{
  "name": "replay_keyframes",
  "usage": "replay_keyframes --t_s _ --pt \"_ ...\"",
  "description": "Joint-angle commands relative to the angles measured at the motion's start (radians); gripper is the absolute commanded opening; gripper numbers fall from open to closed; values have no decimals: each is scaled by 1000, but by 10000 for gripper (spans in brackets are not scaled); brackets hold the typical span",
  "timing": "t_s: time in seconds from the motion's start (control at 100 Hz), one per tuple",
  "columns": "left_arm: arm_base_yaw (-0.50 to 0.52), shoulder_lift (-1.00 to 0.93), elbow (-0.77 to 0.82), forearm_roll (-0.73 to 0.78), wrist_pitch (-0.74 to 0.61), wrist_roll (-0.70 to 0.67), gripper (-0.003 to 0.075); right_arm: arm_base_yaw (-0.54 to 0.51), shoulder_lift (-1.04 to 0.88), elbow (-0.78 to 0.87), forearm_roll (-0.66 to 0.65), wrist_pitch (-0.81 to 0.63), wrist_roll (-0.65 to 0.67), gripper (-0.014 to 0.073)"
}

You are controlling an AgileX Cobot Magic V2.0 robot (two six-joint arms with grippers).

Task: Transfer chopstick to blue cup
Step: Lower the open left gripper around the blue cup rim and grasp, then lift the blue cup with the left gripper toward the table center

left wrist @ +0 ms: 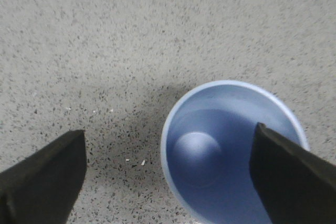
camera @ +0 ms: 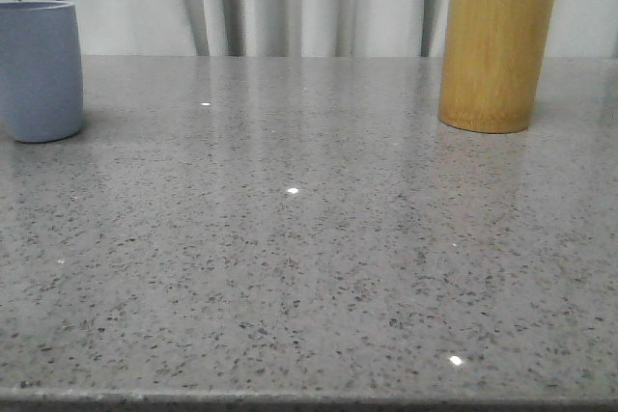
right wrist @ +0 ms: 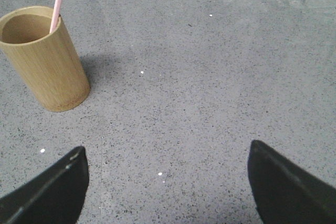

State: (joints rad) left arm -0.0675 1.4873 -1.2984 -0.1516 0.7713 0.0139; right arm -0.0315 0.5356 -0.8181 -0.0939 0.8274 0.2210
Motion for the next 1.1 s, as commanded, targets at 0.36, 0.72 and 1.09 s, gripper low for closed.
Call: replay_keyframes --t_s 0.36,0.72,1.09 --pt "4 36 -34 -8 -76 -3 308 1 12 -32 -10 -69 -12 615" --pt "-5 36 -108 -61 2 -1 -19 1 12 -32 -10 -69 -12 615" --pt "-250 72 -269 -54 37 1 -19 1 12 -32 -10 -69 -12 615"
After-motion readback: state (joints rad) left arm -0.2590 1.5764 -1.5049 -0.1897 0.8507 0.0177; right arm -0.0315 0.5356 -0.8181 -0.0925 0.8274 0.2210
